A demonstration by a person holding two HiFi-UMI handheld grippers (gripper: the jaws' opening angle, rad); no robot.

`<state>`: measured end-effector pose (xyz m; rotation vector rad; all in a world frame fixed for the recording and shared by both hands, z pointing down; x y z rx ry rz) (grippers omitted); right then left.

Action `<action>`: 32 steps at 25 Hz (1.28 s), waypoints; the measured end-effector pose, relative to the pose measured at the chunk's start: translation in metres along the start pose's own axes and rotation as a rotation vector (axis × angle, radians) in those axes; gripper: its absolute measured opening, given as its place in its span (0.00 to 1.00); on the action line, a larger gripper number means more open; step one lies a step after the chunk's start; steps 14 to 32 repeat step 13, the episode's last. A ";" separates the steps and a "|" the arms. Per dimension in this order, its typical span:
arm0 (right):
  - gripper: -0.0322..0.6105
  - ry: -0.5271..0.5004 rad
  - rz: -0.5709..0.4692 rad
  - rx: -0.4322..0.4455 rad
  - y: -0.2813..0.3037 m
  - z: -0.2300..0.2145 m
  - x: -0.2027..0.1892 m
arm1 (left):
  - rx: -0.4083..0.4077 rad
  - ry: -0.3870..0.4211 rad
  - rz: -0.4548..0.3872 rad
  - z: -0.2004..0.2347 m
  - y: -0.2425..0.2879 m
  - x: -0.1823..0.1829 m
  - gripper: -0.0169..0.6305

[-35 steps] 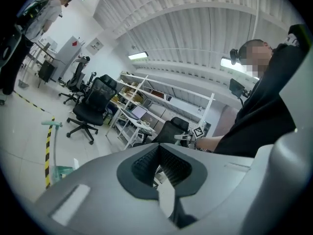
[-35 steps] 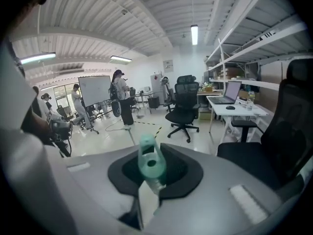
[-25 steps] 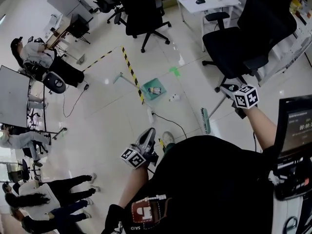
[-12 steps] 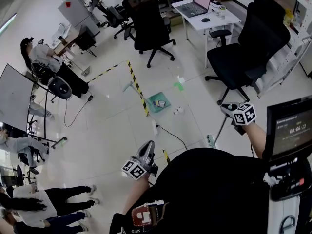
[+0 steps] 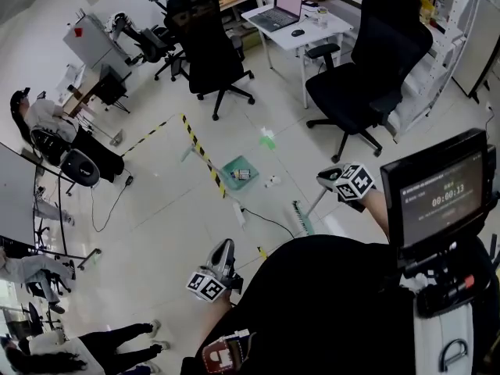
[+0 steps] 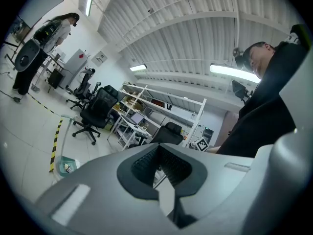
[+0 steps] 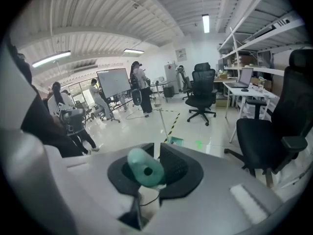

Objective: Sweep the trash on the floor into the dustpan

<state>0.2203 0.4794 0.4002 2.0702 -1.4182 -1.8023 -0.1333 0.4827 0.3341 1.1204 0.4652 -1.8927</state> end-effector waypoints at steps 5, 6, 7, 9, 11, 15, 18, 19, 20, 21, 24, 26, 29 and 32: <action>0.11 -0.037 0.006 0.052 0.004 0.000 0.011 | 0.003 0.007 -0.022 -0.009 0.014 0.003 0.02; 0.11 -0.041 0.004 0.061 0.005 -0.002 0.012 | 0.004 0.010 -0.025 -0.010 0.018 0.003 0.02; 0.11 -0.043 0.002 0.068 0.005 -0.005 0.013 | 0.005 0.013 -0.026 -0.010 0.021 0.002 0.02; 0.11 -0.041 -0.001 0.073 0.004 -0.009 0.012 | -0.001 0.018 -0.024 -0.012 0.027 0.002 0.02; 0.11 -0.032 -0.002 0.070 0.001 -0.012 0.011 | -0.011 0.020 -0.019 -0.013 0.033 0.004 0.02; 0.11 -0.020 -0.002 0.062 -0.003 -0.017 0.009 | -0.021 0.021 -0.013 -0.015 0.040 0.006 0.02; 0.11 -0.020 -0.002 0.062 -0.003 -0.017 0.009 | -0.021 0.021 -0.013 -0.015 0.040 0.006 0.02; 0.11 -0.020 -0.002 0.062 -0.003 -0.017 0.009 | -0.021 0.021 -0.013 -0.015 0.040 0.006 0.02; 0.11 -0.020 -0.002 0.062 -0.003 -0.017 0.009 | -0.021 0.021 -0.013 -0.015 0.040 0.006 0.02; 0.11 -0.020 -0.002 0.062 -0.003 -0.017 0.009 | -0.021 0.021 -0.013 -0.015 0.040 0.006 0.02; 0.11 -0.020 -0.002 0.062 -0.003 -0.017 0.009 | -0.021 0.021 -0.013 -0.015 0.040 0.006 0.02; 0.11 -0.020 -0.002 0.062 -0.003 -0.017 0.009 | -0.021 0.021 -0.013 -0.015 0.040 0.006 0.02; 0.11 -0.020 -0.002 0.062 -0.003 -0.017 0.009 | -0.021 0.021 -0.013 -0.015 0.040 0.006 0.02; 0.11 -0.020 -0.002 0.062 -0.003 -0.017 0.009 | -0.021 0.021 -0.013 -0.015 0.040 0.006 0.02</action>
Point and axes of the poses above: the fingertips, and each gripper's own axes: y forward along the fingers, z to its left, x out of its top, the point moved 1 cm from there along -y, backward along the fingers, and after that the axes turned 9 degrees about x, right-handed, at the moved point
